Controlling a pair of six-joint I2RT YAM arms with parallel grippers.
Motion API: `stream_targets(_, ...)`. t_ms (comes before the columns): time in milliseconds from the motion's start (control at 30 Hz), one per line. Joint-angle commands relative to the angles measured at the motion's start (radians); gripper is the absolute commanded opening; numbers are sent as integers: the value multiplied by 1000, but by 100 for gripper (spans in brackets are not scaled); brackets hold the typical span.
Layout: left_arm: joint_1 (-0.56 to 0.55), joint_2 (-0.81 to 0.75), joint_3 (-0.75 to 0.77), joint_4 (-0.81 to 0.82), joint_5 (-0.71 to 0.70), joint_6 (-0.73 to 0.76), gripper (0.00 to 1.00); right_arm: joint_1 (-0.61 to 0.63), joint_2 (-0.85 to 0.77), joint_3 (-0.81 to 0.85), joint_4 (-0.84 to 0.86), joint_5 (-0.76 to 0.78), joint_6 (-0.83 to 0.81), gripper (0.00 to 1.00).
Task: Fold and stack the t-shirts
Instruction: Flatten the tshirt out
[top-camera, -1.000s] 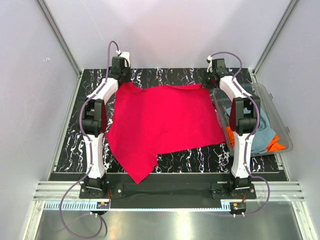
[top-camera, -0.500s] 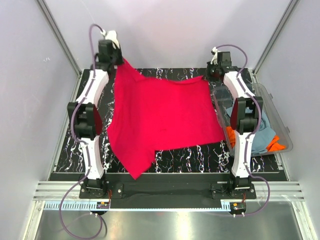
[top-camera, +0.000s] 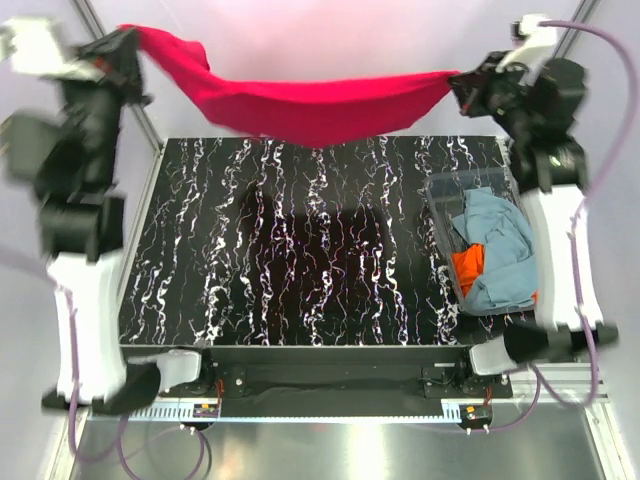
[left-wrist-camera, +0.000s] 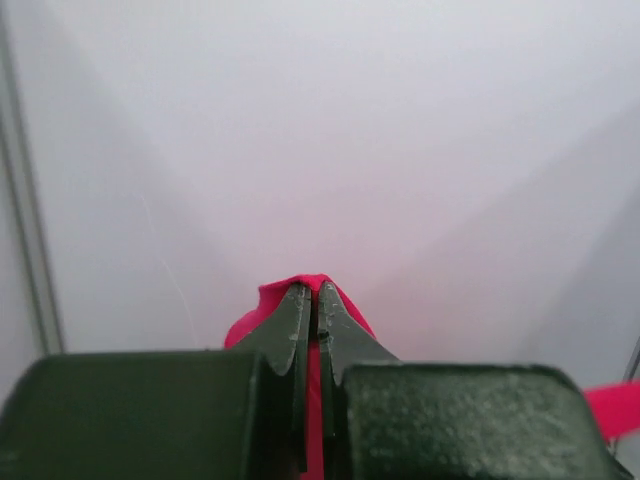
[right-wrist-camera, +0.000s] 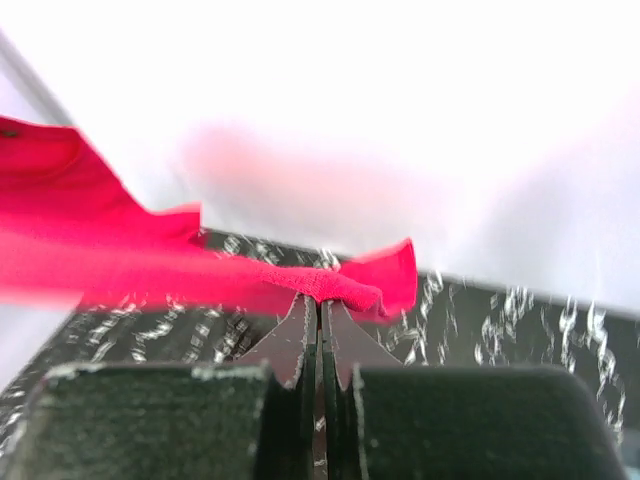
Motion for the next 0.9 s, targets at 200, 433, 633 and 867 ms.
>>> stream_targets(200, 2, -322, -70, 67, -87, 102, 0, 10, -331, -189, 73, -112, 7, 0)
stream_targets(433, 2, -282, -47, 74, -119, 142, 0, 11, -296, -192, 121, -158, 80, 0)
stream_targets(633, 4, -101, -222, 139, -118, 199, 0, 11, -144, -236, 141, -121, 74, 0)
stream_targets(867, 2, 167, -572, 413, -168, 239, 0, 13, 189, -224, 204, -118, 88, 0)
